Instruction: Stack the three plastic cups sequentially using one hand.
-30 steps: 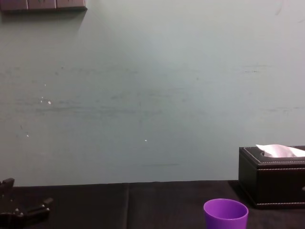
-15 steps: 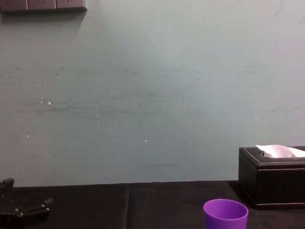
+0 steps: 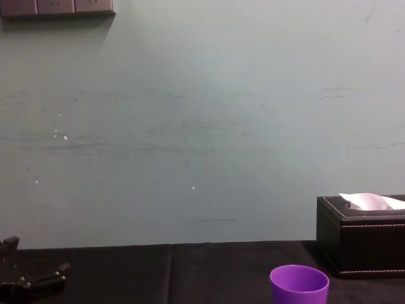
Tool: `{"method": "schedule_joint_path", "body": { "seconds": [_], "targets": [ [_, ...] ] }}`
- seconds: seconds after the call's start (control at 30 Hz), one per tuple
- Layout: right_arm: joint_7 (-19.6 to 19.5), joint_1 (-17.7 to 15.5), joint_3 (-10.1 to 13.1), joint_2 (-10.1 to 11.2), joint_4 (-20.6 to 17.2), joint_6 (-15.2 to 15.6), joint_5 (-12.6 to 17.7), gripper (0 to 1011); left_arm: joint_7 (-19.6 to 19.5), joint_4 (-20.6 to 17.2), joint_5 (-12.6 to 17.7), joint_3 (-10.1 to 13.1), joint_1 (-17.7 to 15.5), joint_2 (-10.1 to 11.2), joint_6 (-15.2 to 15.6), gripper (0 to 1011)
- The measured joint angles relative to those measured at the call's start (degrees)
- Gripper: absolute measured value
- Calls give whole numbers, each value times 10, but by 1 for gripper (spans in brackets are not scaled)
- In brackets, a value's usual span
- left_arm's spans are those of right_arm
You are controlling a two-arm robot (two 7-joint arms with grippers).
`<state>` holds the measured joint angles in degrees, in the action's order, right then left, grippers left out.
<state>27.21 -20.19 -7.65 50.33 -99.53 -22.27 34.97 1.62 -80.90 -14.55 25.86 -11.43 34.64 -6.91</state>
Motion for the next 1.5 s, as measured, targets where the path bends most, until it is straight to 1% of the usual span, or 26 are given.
{"method": "schedule_joint_path", "body": {
  "seconds": [0.1,0.27,0.37,0.47,0.57,0.67,1.2,1.4,1.43,1.5],
  "targets": [
    [8,-2,-6,1,3,1,-16,1000,0,0,0,0,0,0,0,1011],
    [23,3,-16,-3,14,11,-26,1000,0,0,0,0,0,0,0,1011],
    [32,9,-22,-10,22,19,-32,1000,0,0,0,0,0,0,0,1011],
    [41,19,-32,-20,34,29,-39,1000,0,0,0,0,0,0,0,1011],
    [46,26,-37,-27,40,34,-41,1000,0,0,0,0,0,0,0,1011],
    [56,39,-42,-38,52,43,-43,1002,0,0,0,0,0,0,0,1011],
    [83,86,-52,-73,80,69,-60,1000,0,0,0,0,0,0,0,1011],
    [94,112,-60,-91,91,82,-70,1000,0,0,0,0,0,0,0,1011],
    [94,112,-60,-91,91,82,-70,1000,0,0,0,0,0,0,0,1011],
    [96,125,-65,-99,97,89,-77,1002,0,0,0,0,0,0,0,1011]
  ]
}}
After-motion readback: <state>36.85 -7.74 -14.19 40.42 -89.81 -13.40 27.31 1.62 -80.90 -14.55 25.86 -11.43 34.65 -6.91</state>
